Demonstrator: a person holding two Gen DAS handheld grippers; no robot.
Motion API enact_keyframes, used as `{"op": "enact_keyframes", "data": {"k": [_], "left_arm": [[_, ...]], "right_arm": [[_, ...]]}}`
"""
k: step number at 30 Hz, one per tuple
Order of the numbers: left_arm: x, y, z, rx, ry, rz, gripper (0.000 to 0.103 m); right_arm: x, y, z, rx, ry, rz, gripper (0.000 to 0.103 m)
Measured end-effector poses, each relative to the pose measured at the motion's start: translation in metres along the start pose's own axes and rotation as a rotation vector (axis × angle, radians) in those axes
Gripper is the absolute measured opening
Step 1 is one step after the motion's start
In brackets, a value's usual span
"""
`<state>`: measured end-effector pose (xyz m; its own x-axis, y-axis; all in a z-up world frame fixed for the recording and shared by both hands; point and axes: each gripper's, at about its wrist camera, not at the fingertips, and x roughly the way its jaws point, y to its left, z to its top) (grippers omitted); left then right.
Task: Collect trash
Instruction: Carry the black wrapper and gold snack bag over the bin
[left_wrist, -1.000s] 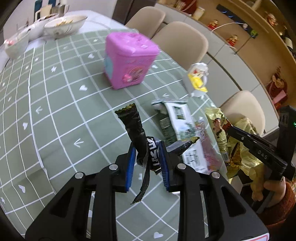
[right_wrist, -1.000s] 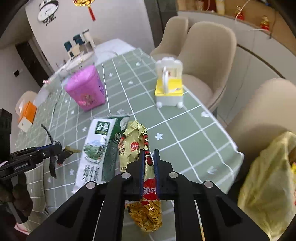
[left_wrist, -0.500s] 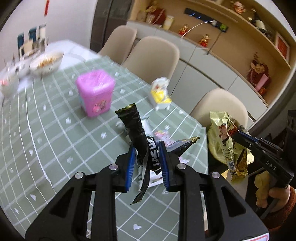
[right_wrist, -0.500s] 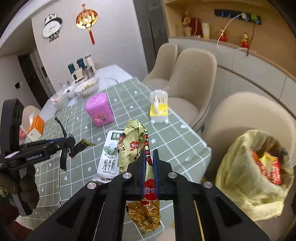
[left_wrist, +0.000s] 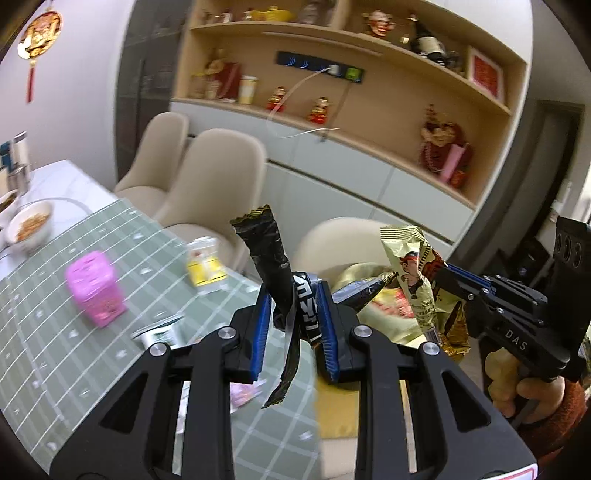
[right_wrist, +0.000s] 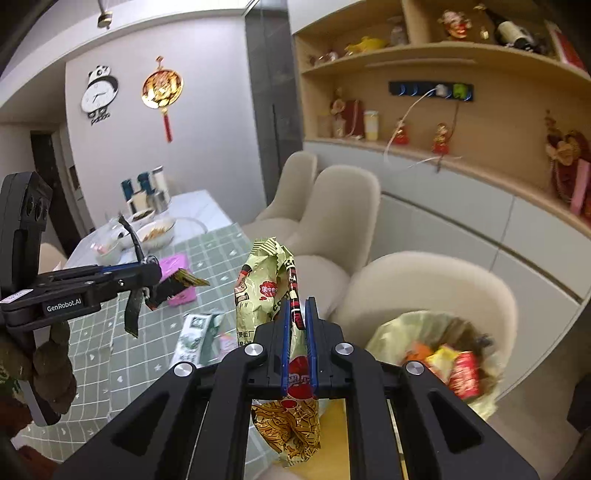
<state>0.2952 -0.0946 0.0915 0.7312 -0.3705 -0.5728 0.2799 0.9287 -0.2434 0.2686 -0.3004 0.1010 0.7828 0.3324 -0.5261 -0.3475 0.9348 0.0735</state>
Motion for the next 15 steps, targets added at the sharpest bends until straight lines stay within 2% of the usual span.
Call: {"op": "enact_keyframes", "data": {"k": [9, 15], "left_arm": [[0.057, -0.078, 0.023, 0.056, 0.027, -0.136, 0.023], [0.12, -0.117, 0.017, 0.058, 0.129, -0.214, 0.023]], "right_arm": [[-0.038, -0.088, 0.001, 0.062, -0.055, -0.117, 0.009], [-0.056, -0.154, -0.013, 0.144, -0.073, -0.196, 0.01]]}}
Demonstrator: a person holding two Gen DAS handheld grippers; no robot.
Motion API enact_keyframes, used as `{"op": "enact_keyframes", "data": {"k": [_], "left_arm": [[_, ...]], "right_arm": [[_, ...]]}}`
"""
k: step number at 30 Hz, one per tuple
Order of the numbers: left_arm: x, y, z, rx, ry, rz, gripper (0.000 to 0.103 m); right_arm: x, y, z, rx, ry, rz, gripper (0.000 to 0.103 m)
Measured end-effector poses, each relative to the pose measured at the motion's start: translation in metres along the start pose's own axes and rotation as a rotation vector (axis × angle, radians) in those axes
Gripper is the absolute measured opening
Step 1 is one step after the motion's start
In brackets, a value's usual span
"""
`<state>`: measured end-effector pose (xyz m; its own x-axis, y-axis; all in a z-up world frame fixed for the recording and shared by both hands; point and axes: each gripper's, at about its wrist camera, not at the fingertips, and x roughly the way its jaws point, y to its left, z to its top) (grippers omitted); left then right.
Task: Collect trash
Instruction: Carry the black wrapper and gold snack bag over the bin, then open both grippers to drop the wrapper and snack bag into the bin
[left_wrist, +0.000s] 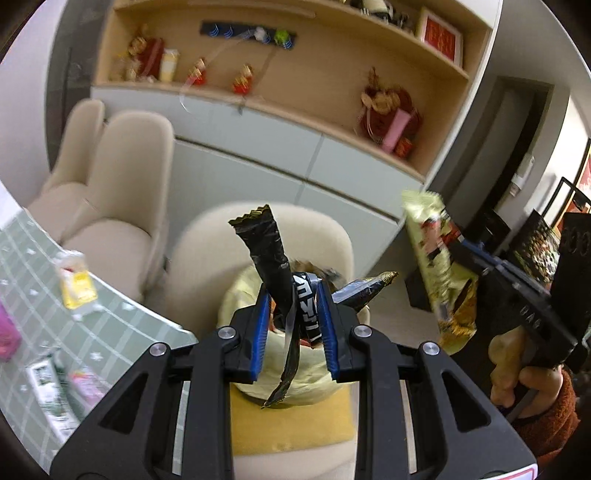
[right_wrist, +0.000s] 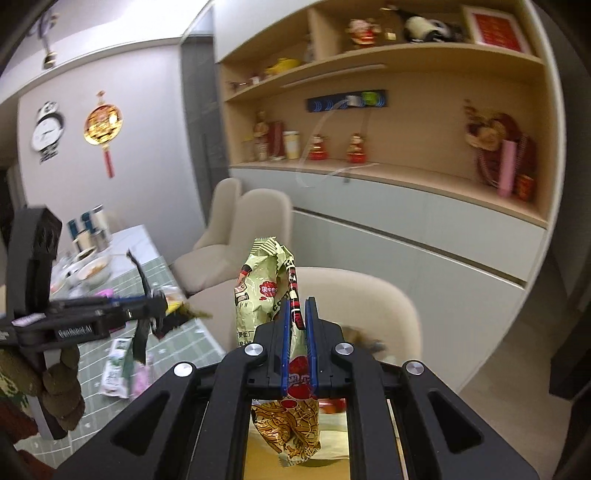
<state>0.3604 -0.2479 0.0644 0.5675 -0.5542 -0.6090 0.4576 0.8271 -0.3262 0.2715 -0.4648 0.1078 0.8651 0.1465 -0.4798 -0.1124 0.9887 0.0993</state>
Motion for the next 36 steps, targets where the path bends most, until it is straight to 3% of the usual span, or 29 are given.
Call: {"op": "enact_keyframes", "data": {"k": [12, 13, 16, 18, 24, 29, 36], "left_arm": [[0.142, -0.014, 0.0, -0.027, 0.18, -0.04, 0.023], [0.15, -0.013, -0.001, -0.038, 0.193, -0.043, 0.025], [0.169, -0.007, -0.001, -0.085, 0.229, -0.044, 0.048], [0.174, 0.0, -0.002, -0.12, 0.238, -0.053, 0.052], [0.153, 0.017, -0.006, -0.174, 0.203, -0.002, 0.052], [0.121, 0.026, -0.012, -0.187, 0.15, 0.094, 0.053], [0.074, 0.051, -0.034, -0.259, 0.117, 0.197, 0.053]], "right_arm": [[0.034, -0.078, -0.007, 0.036, 0.043, -0.055, 0.009], [0.04, -0.082, -0.007, 0.041, 0.05, -0.052, 0.009], [0.053, -0.093, -0.007, 0.051, 0.067, -0.043, 0.009], [0.063, -0.097, -0.009, 0.056, 0.081, -0.034, 0.009], [0.094, -0.096, -0.016, 0.075, 0.124, 0.015, 0.009], [0.129, -0.081, -0.017, 0.067, 0.16, 0.075, 0.009], [0.193, -0.043, -0.029, -0.036, 0.258, 0.129, 0.009]]}}
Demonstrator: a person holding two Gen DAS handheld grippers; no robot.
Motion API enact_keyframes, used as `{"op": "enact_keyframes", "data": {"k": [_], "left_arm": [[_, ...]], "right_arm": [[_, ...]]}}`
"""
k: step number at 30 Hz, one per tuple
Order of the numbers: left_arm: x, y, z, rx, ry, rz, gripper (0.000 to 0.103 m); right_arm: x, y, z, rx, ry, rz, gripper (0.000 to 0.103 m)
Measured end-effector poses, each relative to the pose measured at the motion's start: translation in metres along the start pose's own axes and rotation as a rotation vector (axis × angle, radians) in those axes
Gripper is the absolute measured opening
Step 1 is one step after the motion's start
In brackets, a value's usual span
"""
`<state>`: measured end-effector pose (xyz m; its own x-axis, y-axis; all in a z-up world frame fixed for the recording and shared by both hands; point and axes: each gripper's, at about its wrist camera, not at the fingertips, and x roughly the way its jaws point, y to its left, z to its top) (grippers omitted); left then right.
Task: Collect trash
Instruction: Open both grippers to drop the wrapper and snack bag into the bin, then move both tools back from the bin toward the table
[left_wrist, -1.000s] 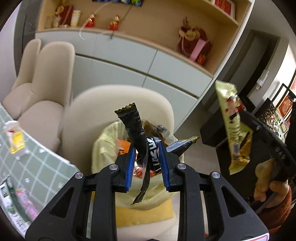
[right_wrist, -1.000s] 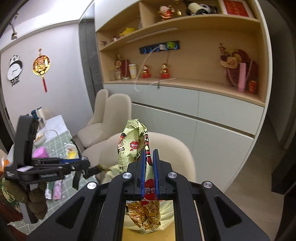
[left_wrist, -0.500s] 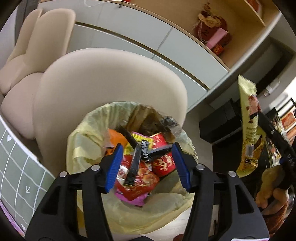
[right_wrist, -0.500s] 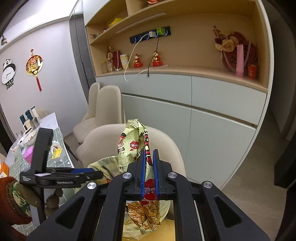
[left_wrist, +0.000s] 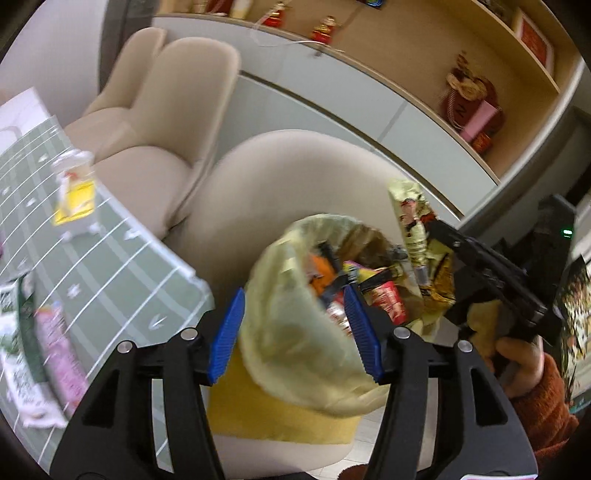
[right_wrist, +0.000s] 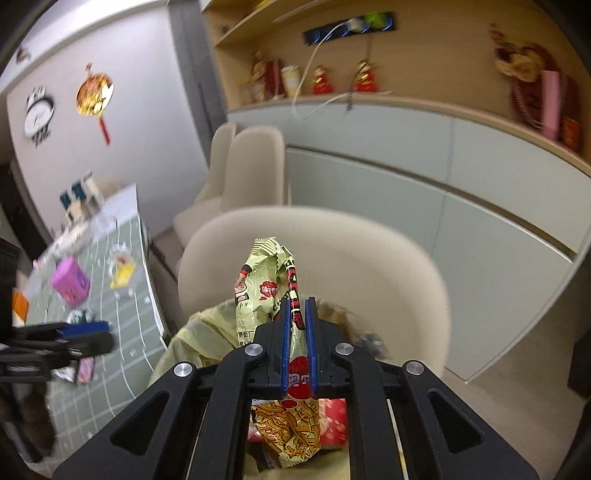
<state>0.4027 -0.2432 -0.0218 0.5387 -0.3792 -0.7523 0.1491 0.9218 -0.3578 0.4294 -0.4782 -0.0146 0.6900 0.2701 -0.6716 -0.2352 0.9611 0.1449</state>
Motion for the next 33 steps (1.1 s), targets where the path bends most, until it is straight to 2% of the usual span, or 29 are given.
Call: {"op": "enact_keyframes", "data": {"k": [3, 7, 11, 13, 14, 15, 16, 17, 22, 29, 31, 33], "left_arm": [[-0.011, 0.021, -0.01, -0.051, 0.002, 0.042, 0.053], [-0.022, 0.049, -0.028, -0.118, 0.01, 0.094, 0.053], [-0.033, 0.067, -0.044, -0.145, 0.019, 0.104, 0.053], [-0.042, 0.075, -0.049, -0.144, 0.011, 0.107, 0.053], [-0.051, 0.083, -0.052, -0.145, -0.002, 0.107, 0.053], [-0.057, 0.088, -0.054, -0.151, -0.01, 0.107, 0.053], [-0.064, 0.096, -0.056, -0.162, -0.019, 0.109, 0.053], [-0.071, 0.104, -0.059, -0.174, -0.025, 0.113, 0.053], [-0.107, 0.139, -0.069, -0.201, -0.059, 0.134, 0.053], [-0.143, 0.207, -0.093, -0.274, -0.073, 0.215, 0.054], [-0.145, 0.219, -0.096, -0.274, -0.074, 0.224, 0.059], [-0.142, 0.231, -0.099, -0.275, -0.058, 0.226, 0.059]], "right_arm": [[0.021, 0.003, -0.006, 0.02, 0.055, 0.028, 0.009], [0.036, 0.007, -0.016, 0.023, 0.107, 0.022, 0.009], [0.043, 0.01, -0.03, 0.024, 0.183, 0.03, 0.01], [0.042, 0.013, -0.035, 0.015, 0.199, -0.006, 0.011], [0.041, 0.014, -0.037, 0.013, 0.201, -0.016, 0.015], [0.036, 0.017, -0.038, 0.013, 0.197, -0.035, 0.021], [0.031, 0.02, -0.039, 0.015, 0.188, -0.047, 0.034], [0.027, 0.021, -0.04, 0.02, 0.179, -0.05, 0.038], [-0.009, 0.044, -0.039, 0.041, 0.12, -0.091, 0.038], [-0.043, 0.11, -0.047, 0.018, 0.053, -0.021, 0.038], [-0.049, 0.131, -0.051, 0.005, 0.035, 0.0, 0.038], [-0.055, 0.149, -0.055, 0.007, 0.019, 0.008, 0.038]]}}
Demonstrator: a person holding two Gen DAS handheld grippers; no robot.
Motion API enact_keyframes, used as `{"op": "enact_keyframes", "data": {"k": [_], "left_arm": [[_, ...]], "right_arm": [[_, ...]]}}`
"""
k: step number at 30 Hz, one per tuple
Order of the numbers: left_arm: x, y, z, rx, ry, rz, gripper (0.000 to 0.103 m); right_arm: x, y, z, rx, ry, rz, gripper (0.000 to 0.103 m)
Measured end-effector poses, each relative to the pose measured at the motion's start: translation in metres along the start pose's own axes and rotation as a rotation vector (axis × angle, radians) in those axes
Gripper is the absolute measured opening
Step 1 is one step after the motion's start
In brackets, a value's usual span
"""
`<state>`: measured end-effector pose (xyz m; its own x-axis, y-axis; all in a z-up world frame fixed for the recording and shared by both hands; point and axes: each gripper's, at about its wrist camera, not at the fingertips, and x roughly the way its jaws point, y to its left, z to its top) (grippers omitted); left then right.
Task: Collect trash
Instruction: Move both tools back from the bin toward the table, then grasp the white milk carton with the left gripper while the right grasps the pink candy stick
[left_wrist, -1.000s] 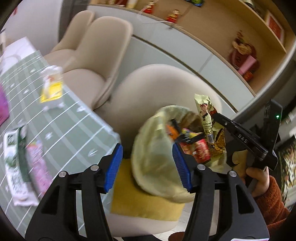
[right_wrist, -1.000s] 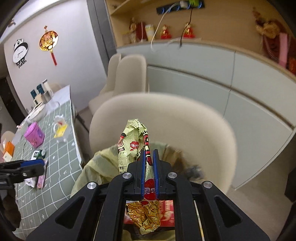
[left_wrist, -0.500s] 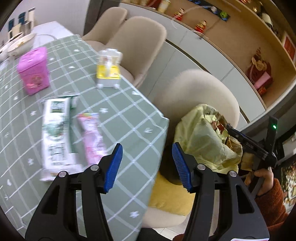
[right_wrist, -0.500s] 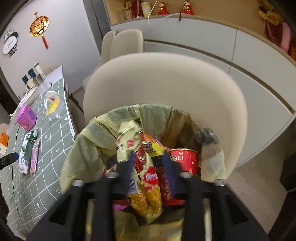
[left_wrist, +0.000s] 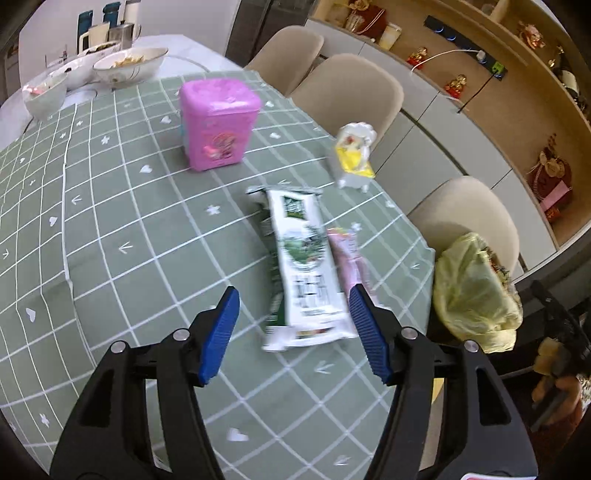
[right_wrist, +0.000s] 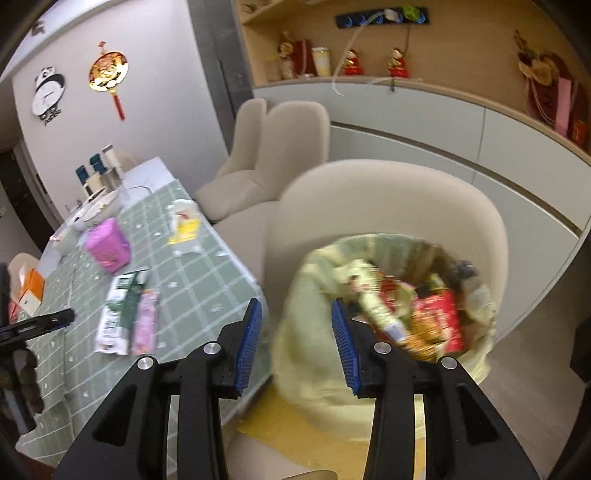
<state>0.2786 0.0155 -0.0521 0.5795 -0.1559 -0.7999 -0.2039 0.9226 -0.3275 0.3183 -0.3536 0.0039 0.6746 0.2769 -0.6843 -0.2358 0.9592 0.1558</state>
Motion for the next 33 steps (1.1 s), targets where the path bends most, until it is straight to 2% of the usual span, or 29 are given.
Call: {"op": "enact_keyframes", "data": {"k": [3, 8, 13, 16, 18, 20, 21, 22, 23, 26, 29, 33], "left_arm": [[0.011, 0.002, 0.003, 0.029, 0.012, -0.015, 0.059], [0.041, -0.011, 0.017, 0.059, 0.014, -0.002, 0.059], [0.068, -0.025, 0.029, 0.083, 0.02, 0.06, 0.059], [0.083, -0.036, 0.031, 0.133, 0.026, 0.132, 0.059], [0.092, -0.037, 0.03, 0.153, 0.045, 0.174, 0.059], [0.096, -0.034, 0.029, 0.151, 0.074, 0.185, 0.059], [0.096, -0.033, 0.028, 0.15, 0.082, 0.178, 0.057], [0.093, -0.031, 0.026, 0.156, 0.084, 0.162, 0.05], [0.09, -0.03, 0.024, 0.165, 0.085, 0.156, 0.048], [0.081, -0.02, 0.017, 0.186, 0.097, 0.131, 0.046], [0.068, -0.005, 0.011, 0.173, 0.107, 0.129, 0.046], [0.047, 0.021, 0.003, 0.132, 0.11, 0.133, 0.046]], "right_arm": [[-0.007, 0.025, -0.005, 0.017, -0.023, 0.027, 0.038], [-0.013, 0.056, -0.012, -0.018, -0.005, 0.029, 0.038], [-0.02, 0.067, -0.022, -0.054, 0.011, 0.01, 0.038], [-0.021, 0.062, -0.027, -0.038, 0.018, 0.015, 0.038], [-0.02, 0.06, -0.029, -0.026, 0.028, 0.022, 0.038], [-0.018, 0.059, -0.032, -0.015, 0.037, 0.031, 0.038], [-0.017, 0.061, -0.033, -0.011, 0.039, 0.037, 0.038], [-0.015, 0.063, -0.034, -0.008, 0.039, 0.045, 0.039], [-0.013, 0.064, -0.034, -0.005, 0.039, 0.054, 0.044], [-0.002, 0.073, -0.034, -0.002, 0.058, 0.094, 0.053], [0.017, 0.093, -0.038, -0.037, 0.115, 0.141, 0.053], [0.038, 0.121, -0.045, -0.081, 0.162, 0.151, 0.054]]}}
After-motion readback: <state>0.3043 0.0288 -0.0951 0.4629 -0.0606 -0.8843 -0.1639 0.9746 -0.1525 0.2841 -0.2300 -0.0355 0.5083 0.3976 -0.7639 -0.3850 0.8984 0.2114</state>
